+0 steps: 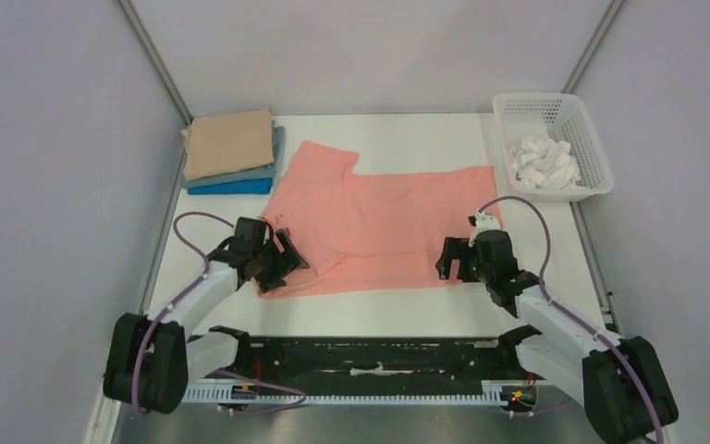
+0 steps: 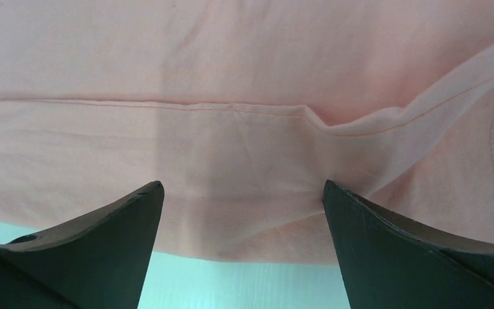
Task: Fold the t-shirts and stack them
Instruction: Fold the flattened tshirt in 1/3 of the way
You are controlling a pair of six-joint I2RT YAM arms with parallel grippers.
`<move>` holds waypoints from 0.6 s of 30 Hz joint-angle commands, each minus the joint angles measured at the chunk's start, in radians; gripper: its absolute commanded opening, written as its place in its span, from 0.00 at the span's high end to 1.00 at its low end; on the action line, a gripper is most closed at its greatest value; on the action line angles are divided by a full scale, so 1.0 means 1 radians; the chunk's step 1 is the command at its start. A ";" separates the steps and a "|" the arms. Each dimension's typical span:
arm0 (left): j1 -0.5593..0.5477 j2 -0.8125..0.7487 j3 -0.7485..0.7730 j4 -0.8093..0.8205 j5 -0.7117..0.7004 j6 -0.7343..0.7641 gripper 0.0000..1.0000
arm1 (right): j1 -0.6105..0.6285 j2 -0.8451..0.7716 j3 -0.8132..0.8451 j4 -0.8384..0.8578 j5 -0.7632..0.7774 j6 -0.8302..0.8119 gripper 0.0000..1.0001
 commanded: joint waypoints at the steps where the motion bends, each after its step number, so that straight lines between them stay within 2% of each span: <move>1: -0.021 -0.182 -0.108 -0.187 -0.027 -0.061 0.15 | 0.003 -0.100 -0.118 -0.339 -0.114 0.070 0.02; 3: -0.034 -0.269 -0.116 -0.189 -0.008 -0.081 0.15 | 0.005 -0.184 -0.133 -0.325 -0.147 0.043 0.02; 7: -0.042 -0.373 -0.048 -0.216 -0.021 -0.065 0.15 | 0.007 -0.292 -0.050 -0.298 -0.099 -0.030 0.02; 10: -0.042 -0.401 -0.004 -0.220 -0.059 -0.063 0.15 | 0.034 -0.321 0.023 -0.179 -0.132 -0.086 0.02; 14: -0.042 -0.403 -0.007 -0.165 -0.109 -0.100 0.15 | 0.177 -0.239 0.094 0.012 -0.188 -0.174 0.02; 18: -0.042 -0.349 -0.012 -0.153 -0.159 -0.109 0.15 | 0.446 -0.068 0.198 0.193 -0.139 -0.370 0.02</move>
